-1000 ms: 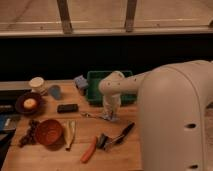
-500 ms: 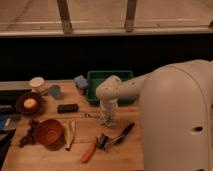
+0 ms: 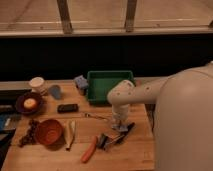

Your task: Wipe table surface with towel

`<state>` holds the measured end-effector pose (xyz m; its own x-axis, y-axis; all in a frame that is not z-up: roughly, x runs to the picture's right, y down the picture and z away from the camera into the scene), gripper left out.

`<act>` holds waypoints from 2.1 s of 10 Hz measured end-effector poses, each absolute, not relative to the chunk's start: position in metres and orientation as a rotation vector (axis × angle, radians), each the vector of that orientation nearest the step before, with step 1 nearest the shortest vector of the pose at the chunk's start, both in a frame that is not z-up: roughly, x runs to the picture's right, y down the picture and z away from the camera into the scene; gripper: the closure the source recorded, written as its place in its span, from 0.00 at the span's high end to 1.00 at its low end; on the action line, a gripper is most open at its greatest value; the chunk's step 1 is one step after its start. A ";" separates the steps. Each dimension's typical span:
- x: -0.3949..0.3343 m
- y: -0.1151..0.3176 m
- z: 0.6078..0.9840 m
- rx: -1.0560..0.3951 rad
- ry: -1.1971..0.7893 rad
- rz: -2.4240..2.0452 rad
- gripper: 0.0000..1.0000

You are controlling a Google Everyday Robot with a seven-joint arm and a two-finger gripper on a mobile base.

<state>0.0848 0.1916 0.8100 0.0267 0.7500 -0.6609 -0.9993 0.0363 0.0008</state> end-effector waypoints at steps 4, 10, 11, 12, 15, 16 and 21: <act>0.113 0.163 0.847 -0.576 0.519 1.511 0.00; 0.057 0.164 0.841 -0.615 0.410 1.398 0.00; 0.041 0.171 0.831 -0.619 0.395 1.367 0.00; 0.029 0.177 0.823 -0.612 0.390 1.334 0.00; 0.029 0.191 0.808 -0.552 0.463 1.302 0.00; 0.040 0.194 0.807 -0.536 0.492 1.312 0.00; 0.114 0.176 0.833 -0.511 0.602 1.462 0.00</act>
<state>0.1142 0.1758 0.8326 0.0124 0.7549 -0.6557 -0.9978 0.0525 0.0415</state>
